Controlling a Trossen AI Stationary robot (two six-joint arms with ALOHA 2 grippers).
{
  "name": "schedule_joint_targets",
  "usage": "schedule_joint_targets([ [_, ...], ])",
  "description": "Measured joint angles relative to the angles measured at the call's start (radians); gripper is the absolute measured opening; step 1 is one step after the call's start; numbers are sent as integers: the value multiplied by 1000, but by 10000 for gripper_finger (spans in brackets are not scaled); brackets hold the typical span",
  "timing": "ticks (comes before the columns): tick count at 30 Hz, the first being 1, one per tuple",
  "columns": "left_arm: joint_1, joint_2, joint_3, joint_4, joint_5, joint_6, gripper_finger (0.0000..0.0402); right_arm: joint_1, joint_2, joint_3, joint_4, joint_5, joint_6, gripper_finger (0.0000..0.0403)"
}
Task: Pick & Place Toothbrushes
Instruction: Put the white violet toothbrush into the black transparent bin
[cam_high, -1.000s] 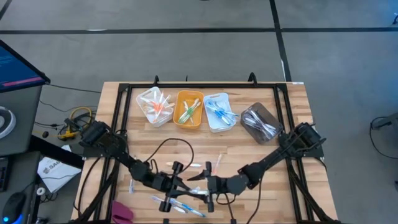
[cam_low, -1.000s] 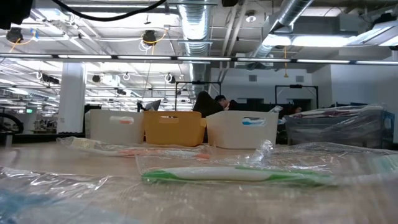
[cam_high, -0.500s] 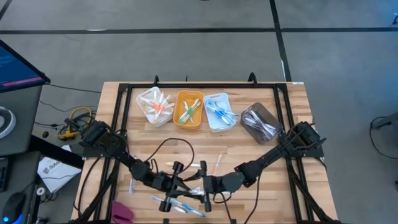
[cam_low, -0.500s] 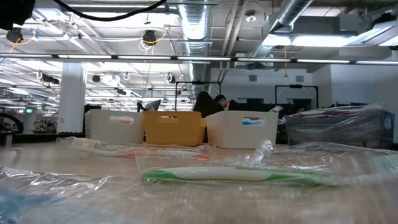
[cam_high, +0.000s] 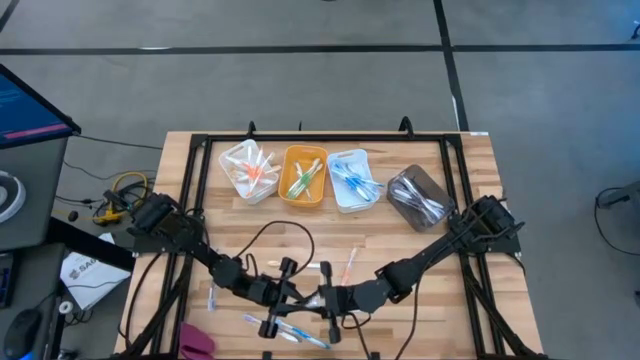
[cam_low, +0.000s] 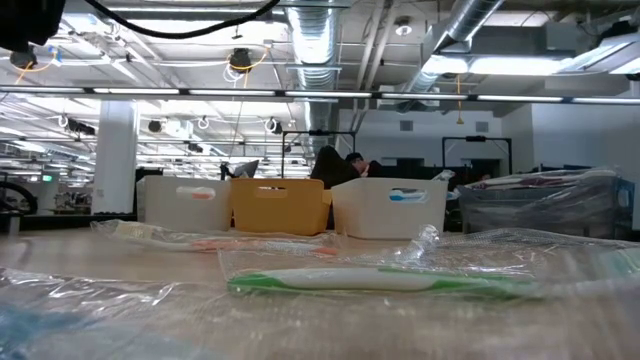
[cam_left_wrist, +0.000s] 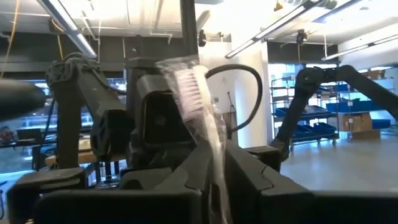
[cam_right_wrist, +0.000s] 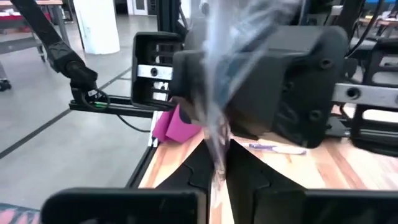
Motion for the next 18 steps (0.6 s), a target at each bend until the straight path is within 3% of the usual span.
schedule_joint_targets([
  [11, -4, 0, -1, -13, 8, -3, 123, 29, -10, 0, -125, 8, 72, 12],
  [15, -8, 0, -1, -12, -1, -23, 158, 67, -56, 0, -282, 117, 162, 12],
  [18, -10, 0, -2, -2, -34, -25, 181, 99, -122, -1, -518, 239, 317, 11],
])
